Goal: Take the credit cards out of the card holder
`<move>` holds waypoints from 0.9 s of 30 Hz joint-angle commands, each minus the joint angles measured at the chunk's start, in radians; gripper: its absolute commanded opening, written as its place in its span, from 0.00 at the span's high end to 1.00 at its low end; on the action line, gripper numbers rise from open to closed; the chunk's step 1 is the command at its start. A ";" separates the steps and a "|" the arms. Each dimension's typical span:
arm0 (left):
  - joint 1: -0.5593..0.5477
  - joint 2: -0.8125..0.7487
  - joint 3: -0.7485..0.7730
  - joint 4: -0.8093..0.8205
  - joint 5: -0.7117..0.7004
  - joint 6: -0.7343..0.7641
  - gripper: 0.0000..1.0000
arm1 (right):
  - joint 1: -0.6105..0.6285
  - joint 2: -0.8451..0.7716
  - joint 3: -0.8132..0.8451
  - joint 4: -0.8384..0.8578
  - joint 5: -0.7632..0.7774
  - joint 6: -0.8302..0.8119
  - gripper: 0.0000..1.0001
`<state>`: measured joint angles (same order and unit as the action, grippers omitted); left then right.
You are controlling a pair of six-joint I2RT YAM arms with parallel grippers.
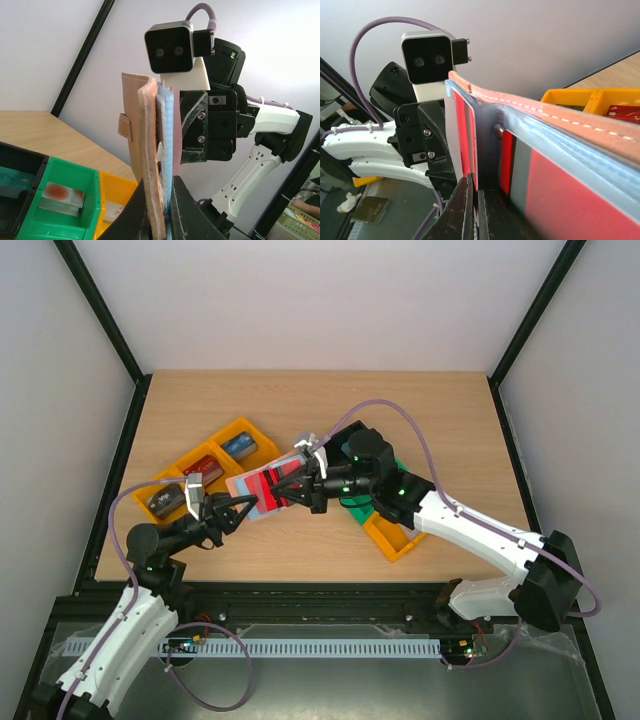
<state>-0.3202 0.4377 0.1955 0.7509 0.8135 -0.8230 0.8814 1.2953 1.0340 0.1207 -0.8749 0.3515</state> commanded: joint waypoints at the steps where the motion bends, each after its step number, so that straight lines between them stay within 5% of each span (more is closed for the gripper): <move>1: -0.006 -0.008 0.030 0.035 0.007 -0.002 0.93 | 0.024 -0.047 -0.033 0.089 0.049 -0.019 0.98; 15: -0.006 -0.017 0.023 0.037 -0.002 -0.035 0.84 | -0.012 -0.058 -0.042 -0.002 0.108 -0.036 0.98; 27: -0.005 -0.019 0.012 0.025 -0.017 -0.038 0.98 | -0.069 -0.107 -0.066 -0.099 0.149 -0.064 0.98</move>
<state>-0.3202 0.4347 0.1959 0.7193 0.7830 -0.8639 0.8566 1.2377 0.9871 0.0994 -0.8036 0.3210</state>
